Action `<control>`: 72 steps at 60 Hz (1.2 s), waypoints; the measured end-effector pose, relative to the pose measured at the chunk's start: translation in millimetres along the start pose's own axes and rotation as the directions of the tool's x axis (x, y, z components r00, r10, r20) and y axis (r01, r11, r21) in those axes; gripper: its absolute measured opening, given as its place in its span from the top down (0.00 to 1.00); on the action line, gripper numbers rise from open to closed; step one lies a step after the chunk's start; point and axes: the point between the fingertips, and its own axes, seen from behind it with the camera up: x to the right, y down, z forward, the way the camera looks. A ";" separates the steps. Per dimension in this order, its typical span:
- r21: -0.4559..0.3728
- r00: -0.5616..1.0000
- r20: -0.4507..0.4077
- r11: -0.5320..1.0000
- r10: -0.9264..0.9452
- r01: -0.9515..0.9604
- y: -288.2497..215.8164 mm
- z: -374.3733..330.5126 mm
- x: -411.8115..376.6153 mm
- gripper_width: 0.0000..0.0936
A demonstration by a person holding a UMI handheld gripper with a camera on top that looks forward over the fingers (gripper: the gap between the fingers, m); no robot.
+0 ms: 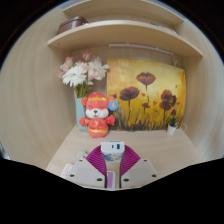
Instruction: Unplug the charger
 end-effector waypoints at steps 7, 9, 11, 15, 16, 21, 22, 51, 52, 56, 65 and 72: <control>0.168 0.995 -0.084 0.984 -0.051 0.064 -116.9 -54.3 63.5 0.84; 0.173 0.993 -0.100 0.982 -0.059 0.076 -117.3 -58.4 78.2 0.84; 0.157 0.992 -0.116 0.985 -0.051 0.069 -107.4 -57.7 95.0 0.84; 0.103 0.993 -0.114 0.994 -0.012 0.024 -68.8 -47.6 122.7 0.84; 0.084 0.994 -0.111 0.996 0.000 0.009 -56.6 -44.0 127.9 0.84; -0.027 0.994 -0.101 0.999 0.035 -0.038 12.5 -22.8 146.4 0.84; -0.050 0.994 -0.100 0.998 0.035 -0.040 25.6 -18.9 148.9 0.84; -0.281 0.996 -0.086 0.960 -0.023 -0.002 150.9 11.8 167.0 0.53; -0.293 0.996 -0.088 0.956 -0.027 0.000 152.5 10.8 167.1 0.48; -0.275 0.995 -0.101 0.961 -0.018 -0.010 145.8 11.3 170.0 0.35; -0.211 0.996 -0.089 0.977 0.009 -0.028 106.1 -4.0 160.1 0.29; -0.138 0.994 -0.108 0.990 0.008 -0.023 56.8 -45.3 154.4 0.27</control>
